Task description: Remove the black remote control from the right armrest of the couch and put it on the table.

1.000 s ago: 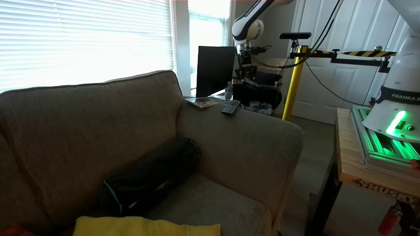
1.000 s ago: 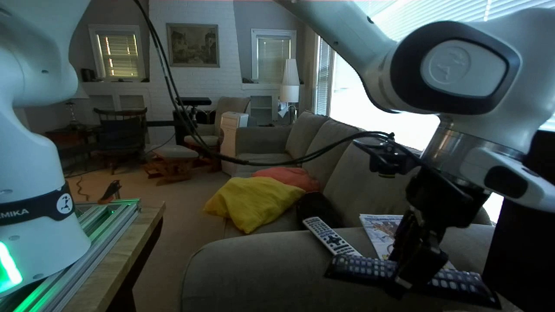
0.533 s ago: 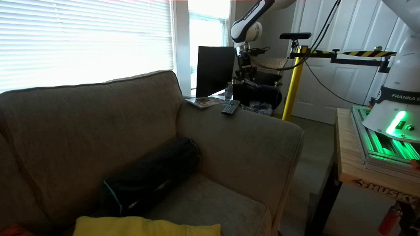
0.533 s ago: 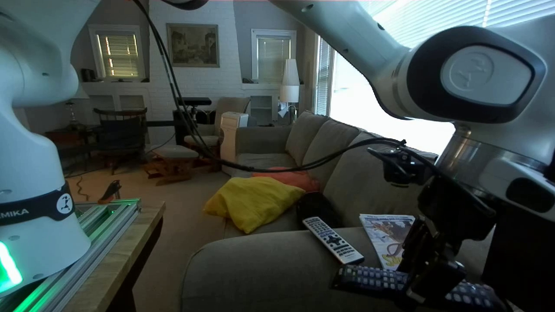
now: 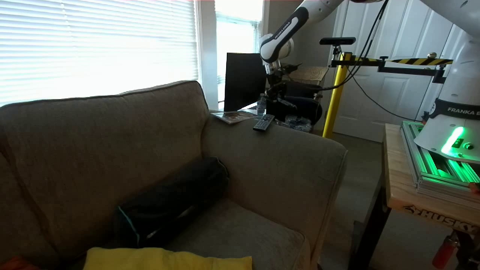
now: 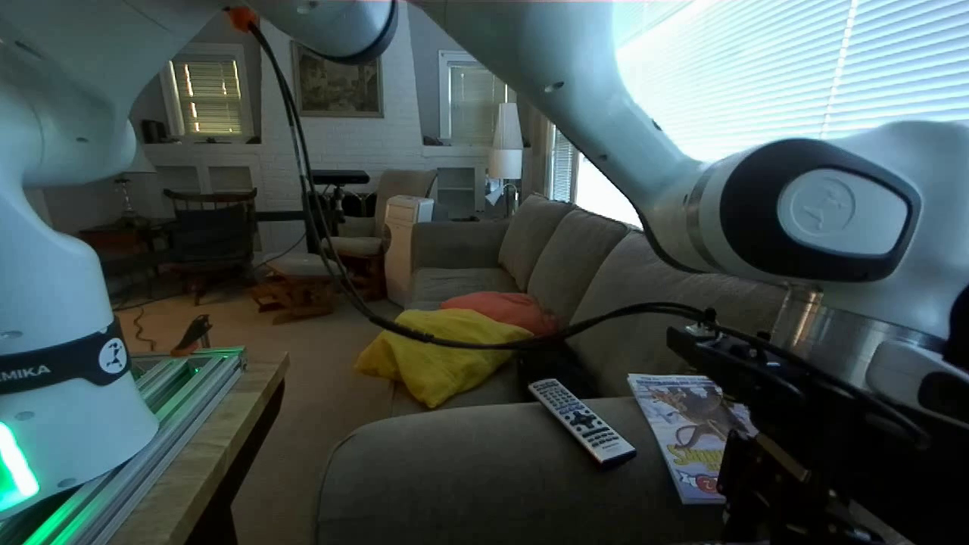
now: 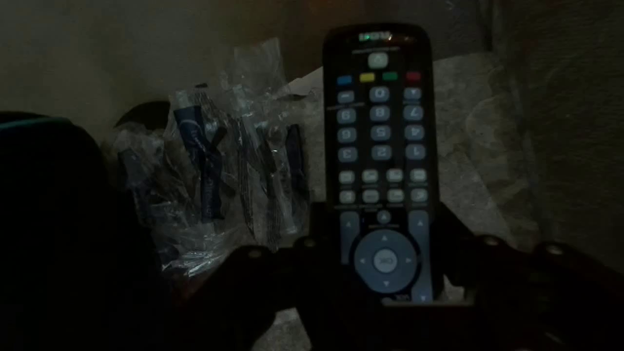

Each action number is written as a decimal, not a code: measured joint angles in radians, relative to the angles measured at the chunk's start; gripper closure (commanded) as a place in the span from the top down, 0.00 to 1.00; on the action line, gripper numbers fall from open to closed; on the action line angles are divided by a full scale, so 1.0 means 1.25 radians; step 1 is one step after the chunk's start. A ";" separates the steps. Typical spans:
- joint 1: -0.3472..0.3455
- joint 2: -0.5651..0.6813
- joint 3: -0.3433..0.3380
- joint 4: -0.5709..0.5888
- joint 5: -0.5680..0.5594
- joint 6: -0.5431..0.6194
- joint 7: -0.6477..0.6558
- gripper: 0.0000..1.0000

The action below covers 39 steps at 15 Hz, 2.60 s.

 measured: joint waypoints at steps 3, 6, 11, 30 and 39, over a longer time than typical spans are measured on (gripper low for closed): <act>0.016 0.075 0.000 0.065 -0.030 -0.002 -0.009 0.28; 0.032 0.144 0.000 0.121 -0.048 -0.014 -0.020 0.28; 0.042 0.248 0.001 0.233 -0.051 -0.056 -0.054 0.28; -0.011 0.456 0.015 0.492 -0.051 -0.150 -0.137 0.28; -0.013 0.451 0.024 0.496 -0.051 -0.149 -0.138 1.00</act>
